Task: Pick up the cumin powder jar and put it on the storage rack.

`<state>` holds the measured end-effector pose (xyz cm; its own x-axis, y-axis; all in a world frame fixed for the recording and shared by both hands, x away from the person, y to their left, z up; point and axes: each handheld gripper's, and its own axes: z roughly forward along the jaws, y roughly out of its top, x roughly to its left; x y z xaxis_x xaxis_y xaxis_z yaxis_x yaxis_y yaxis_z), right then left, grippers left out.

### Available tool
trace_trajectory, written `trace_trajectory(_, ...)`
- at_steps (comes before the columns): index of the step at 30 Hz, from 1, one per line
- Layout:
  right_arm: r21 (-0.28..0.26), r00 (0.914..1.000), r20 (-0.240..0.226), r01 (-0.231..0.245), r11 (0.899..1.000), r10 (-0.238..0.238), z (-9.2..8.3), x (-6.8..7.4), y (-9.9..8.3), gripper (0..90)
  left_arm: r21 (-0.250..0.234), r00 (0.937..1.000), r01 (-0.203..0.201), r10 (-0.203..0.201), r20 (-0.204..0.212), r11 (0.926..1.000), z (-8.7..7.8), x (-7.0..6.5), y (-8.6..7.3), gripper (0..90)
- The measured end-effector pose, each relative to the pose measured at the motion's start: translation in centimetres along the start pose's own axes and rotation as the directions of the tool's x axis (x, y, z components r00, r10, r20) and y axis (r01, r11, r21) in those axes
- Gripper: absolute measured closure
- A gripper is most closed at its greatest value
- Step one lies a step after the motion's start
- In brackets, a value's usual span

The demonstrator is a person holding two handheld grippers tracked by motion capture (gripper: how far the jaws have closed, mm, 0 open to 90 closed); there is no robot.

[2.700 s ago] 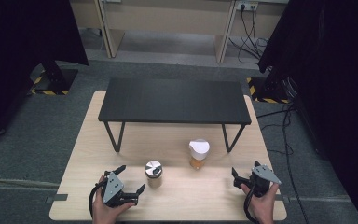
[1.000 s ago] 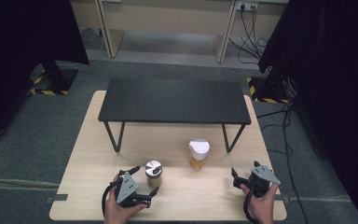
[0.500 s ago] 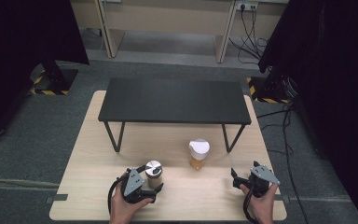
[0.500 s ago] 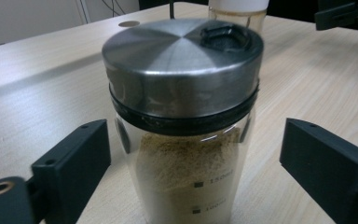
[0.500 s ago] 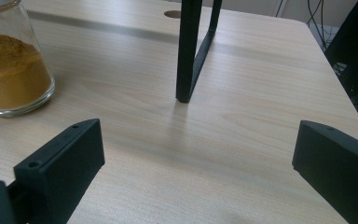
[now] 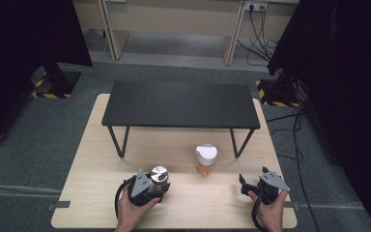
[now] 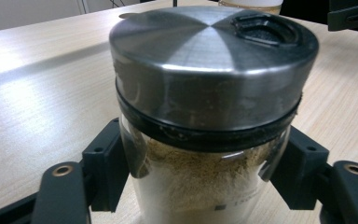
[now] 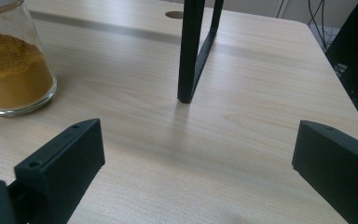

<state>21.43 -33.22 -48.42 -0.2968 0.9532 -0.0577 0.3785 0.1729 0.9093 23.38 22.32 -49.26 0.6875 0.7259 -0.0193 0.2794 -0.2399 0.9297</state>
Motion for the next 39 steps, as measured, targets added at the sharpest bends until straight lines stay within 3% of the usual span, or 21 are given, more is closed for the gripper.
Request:
trace_trajectory(9,0.0,1.0,-0.001,0.002,1.0,-0.002,0.0,0.0,0.0,2.6,0.027,0.9998,-0.022,0.022,-0.002,0.9994,0.0,-0.2,0.9,30.2)
trace_trajectory(12,0.001,1.0,-0.001,0.001,1.0,-0.001,0.0,0.0,0.0,2.6,0.0,0.9999,-0.009,0.009,0.014,1.0,-0.6,-0.1,1.7,30.2)
trace_trajectory(19,0.001,1.0,-0.001,-0.004,1.0,0.004,0.0,-0.1,0.0,2.6,-0.047,0.998,-0.029,0.031,0.054,0.9985,-2.4,0.2,5.3,30.1)
trace_trajectory(22,0.002,1.0,-0.002,-0.003,1.0,0.004,0.0,-0.1,0.0,2.6,-0.053,0.9966,-0.018,0.023,0.079,0.9984,-3.1,0.5,7.3,30.1)
trace_trajectory(27,0.002,1.0,-0.003,-0.004,1.0,0.004,0.0,-0.1,0.0,2.7,-0.054,0.9943,-0.045,0.05,0.094,0.9975,-4.0,0.7,9.8,30.2)
trace_trajectory(39,0.002,1.0,-0.003,-0.007,1.0,0.007,0.0,-0.1,0.0,2.7,-0.061,0.9959,-0.044,0.048,0.077,0.9972,-5.1,2.2,15.0,30.2)
